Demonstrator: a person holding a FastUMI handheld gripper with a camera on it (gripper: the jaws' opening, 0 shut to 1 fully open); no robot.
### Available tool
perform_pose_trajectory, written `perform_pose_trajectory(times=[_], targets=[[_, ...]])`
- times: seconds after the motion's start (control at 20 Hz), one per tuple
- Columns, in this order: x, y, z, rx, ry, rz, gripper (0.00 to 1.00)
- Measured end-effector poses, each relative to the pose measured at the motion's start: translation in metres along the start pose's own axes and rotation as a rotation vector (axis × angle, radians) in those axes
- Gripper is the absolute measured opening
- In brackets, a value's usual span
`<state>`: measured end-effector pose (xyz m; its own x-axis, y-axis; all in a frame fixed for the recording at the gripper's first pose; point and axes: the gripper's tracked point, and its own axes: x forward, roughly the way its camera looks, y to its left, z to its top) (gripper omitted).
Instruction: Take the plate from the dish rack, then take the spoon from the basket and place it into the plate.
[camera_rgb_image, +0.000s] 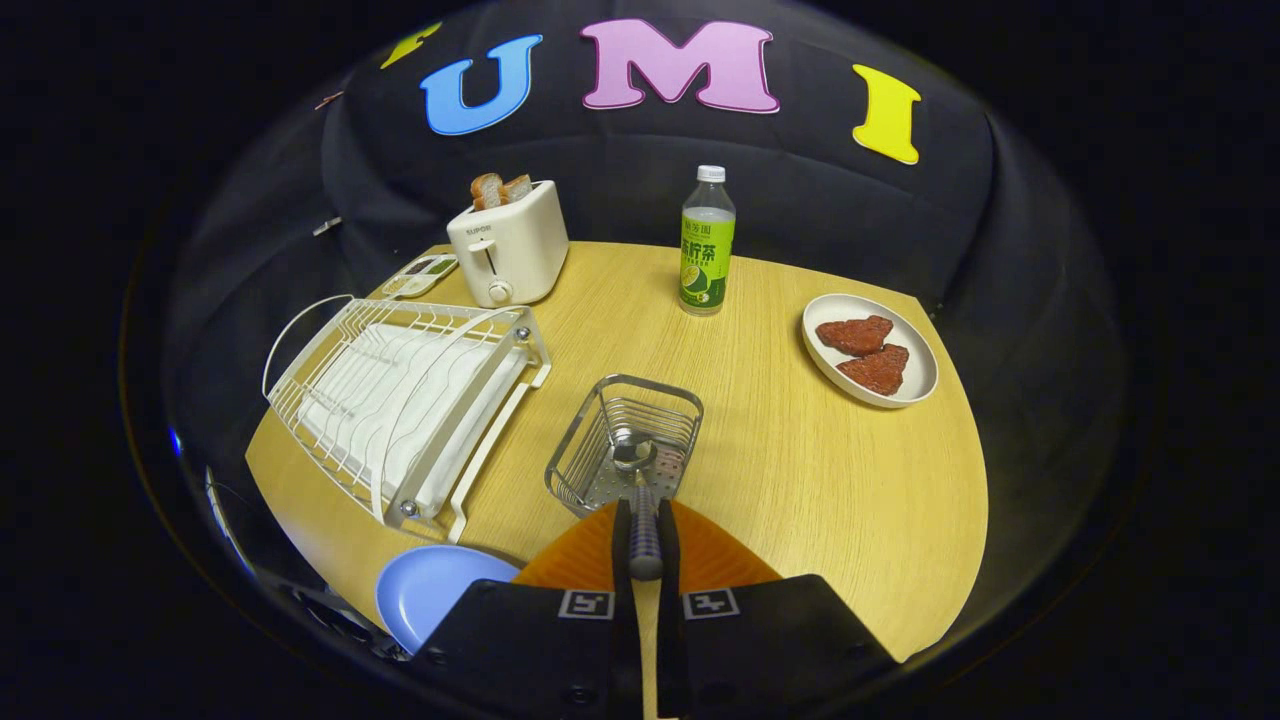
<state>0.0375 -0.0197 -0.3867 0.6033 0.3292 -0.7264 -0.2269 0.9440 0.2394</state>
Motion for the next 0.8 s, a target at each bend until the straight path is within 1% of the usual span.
perform_pose_trajectory(times=[0.2, 0.35, 0.6, 0.8], targets=[[-0.014, 0.0, 0.007, 0.015, -0.022, -0.001, 0.1], [-0.033, -0.002, 0.017, 0.016, -0.055, -0.002, 0.1], [-0.089, 0.004, 0.031, 0.037, -0.127, 0.024, 0.1], [-0.132, 0.022, 0.016, 0.046, -0.143, 0.078, 0.1]])
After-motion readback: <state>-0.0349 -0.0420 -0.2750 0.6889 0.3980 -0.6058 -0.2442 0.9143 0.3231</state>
